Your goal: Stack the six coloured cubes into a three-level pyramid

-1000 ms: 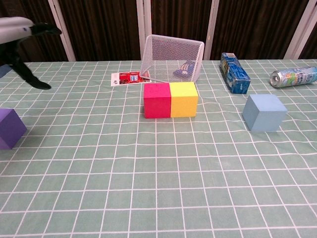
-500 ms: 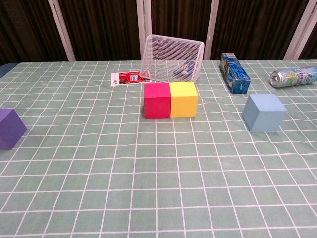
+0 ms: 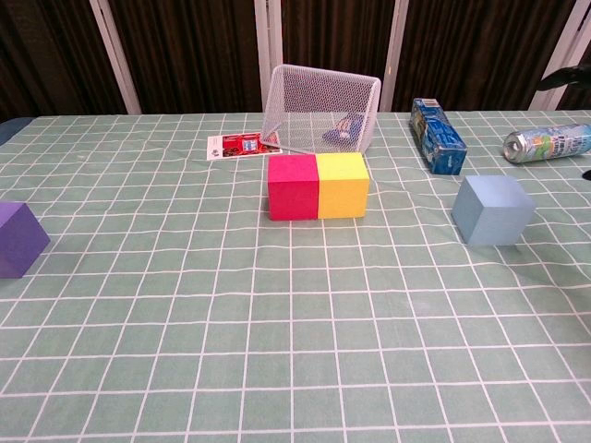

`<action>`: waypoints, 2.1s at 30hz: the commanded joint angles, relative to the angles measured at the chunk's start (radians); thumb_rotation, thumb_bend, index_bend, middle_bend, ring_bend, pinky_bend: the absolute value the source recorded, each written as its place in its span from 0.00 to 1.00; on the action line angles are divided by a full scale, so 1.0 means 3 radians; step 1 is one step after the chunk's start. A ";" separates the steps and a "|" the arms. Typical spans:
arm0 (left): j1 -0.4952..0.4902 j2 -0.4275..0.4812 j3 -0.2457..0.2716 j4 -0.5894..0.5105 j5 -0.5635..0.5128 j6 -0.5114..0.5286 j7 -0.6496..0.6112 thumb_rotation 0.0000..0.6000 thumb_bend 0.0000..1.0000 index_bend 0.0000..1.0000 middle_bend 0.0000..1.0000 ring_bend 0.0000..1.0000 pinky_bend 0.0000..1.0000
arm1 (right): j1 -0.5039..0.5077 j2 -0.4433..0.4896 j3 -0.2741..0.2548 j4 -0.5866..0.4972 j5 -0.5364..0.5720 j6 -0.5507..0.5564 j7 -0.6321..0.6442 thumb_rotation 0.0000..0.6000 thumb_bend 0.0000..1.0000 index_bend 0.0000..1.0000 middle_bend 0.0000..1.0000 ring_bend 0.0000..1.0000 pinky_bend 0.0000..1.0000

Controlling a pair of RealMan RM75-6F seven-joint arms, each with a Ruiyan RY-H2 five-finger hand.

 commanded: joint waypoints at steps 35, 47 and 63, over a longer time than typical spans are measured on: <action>0.0146 0.0150 -0.0235 -0.0131 0.0031 -0.0145 -0.0147 1.00 0.11 0.00 0.00 0.00 0.00 | 0.0803 -0.0675 -0.0285 0.1129 0.0882 -0.0752 -0.0161 1.00 0.30 0.00 0.12 0.05 0.00; 0.0177 0.0147 -0.0282 -0.0125 0.0028 -0.0193 -0.0170 1.00 0.11 0.00 0.00 0.00 0.00 | 0.0876 -0.0845 -0.0336 0.1367 0.0924 -0.0759 -0.0086 1.00 0.30 0.00 0.20 0.07 0.00; 0.0209 0.0122 -0.0337 -0.0101 0.0022 -0.0253 -0.0167 1.00 0.11 0.00 0.00 0.00 0.00 | 0.0928 -0.0957 -0.0329 0.1506 0.0803 -0.0641 0.0020 1.00 0.30 0.00 0.40 0.25 0.00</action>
